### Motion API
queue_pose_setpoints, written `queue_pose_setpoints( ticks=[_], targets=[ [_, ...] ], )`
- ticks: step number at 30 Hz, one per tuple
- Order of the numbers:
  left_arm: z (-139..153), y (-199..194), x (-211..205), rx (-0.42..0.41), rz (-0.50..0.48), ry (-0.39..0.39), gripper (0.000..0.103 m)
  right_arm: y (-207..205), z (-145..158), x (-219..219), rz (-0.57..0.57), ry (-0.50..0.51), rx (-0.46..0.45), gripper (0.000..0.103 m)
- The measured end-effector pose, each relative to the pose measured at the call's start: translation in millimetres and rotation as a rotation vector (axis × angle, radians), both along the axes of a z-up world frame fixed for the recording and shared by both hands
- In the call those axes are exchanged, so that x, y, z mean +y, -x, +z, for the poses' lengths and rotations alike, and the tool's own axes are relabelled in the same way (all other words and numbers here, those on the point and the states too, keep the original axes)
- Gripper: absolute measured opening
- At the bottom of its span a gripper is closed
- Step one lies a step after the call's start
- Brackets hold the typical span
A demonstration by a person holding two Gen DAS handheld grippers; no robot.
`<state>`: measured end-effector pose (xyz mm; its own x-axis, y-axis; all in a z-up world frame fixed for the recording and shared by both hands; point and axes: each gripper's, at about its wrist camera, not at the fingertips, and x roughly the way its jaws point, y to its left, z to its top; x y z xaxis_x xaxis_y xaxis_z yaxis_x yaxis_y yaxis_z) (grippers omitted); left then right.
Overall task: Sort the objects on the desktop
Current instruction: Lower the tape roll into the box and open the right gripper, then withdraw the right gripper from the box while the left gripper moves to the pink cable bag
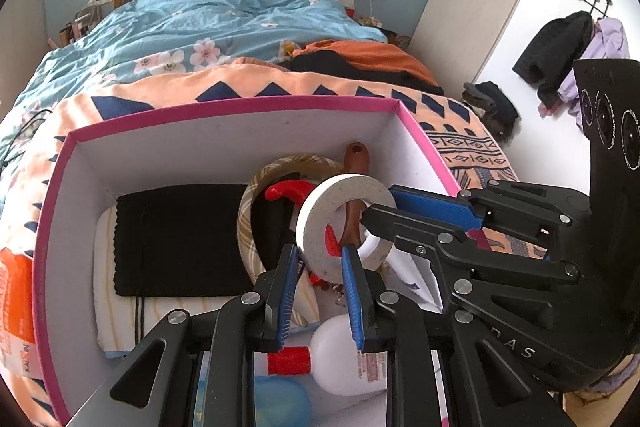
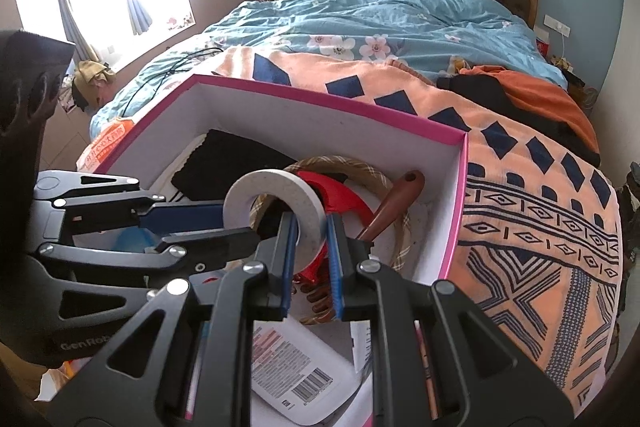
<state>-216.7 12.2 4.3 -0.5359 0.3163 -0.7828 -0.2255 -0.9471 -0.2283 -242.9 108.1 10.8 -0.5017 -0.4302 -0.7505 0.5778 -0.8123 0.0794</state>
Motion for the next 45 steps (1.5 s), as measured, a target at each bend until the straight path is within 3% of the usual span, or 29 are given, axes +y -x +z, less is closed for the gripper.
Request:
queue_pose_setpoints(
  ticks=[9, 16, 25, 28, 30, 34, 37, 41, 45],
  targets=[
    [-7.5, 7.2, -2.0, -0.024, 0.021, -0.002, 0.021, 11.6, -5.8, 1.4, -0.038, -0.027, -0.036, 0.019],
    [-10.1, 2.8, -3.8, -0.013, 0.024, 0.008, 0.024, 8.2, -8.2, 9.5, -0.043, 0.014, -0.051, 0.019],
    [1.6, -23.0, -0.8, 0.072, 0.016, 0.037, 0.028, -10.6, -0.8, 18.6, -0.035, 0.092, -0.032, 0.020],
    [9.1, -37.5, 0.2, 0.124, 0.025, 0.062, 0.034, -22.2, 2.2, 23.8, -0.034, 0.116, -0.016, 0.022],
    [14.2, -48.1, 0.7, 0.160, 0.035, 0.082, 0.045, -33.7, 5.5, 25.8, -0.026, 0.126, 0.003, 0.024],
    [23.4, -70.0, -0.4, 0.228, 0.058, 0.112, 0.056, -59.4, 12.2, 29.7, 0.003, 0.158, 0.029, 0.035],
    [29.0, -86.1, -2.2, 0.263, 0.075, 0.114, 0.065, -76.8, 16.4, 32.5, 0.012, 0.168, 0.058, 0.035],
    [34.3, -105.3, -5.4, 0.304, 0.094, 0.129, 0.085, -94.1, 21.7, 36.4, 0.018, 0.190, 0.084, 0.035],
    [35.8, -123.4, -6.4, 0.343, 0.103, 0.161, 0.089, -108.0, 20.9, 36.5, 0.030, 0.198, 0.085, 0.035]
  ],
)
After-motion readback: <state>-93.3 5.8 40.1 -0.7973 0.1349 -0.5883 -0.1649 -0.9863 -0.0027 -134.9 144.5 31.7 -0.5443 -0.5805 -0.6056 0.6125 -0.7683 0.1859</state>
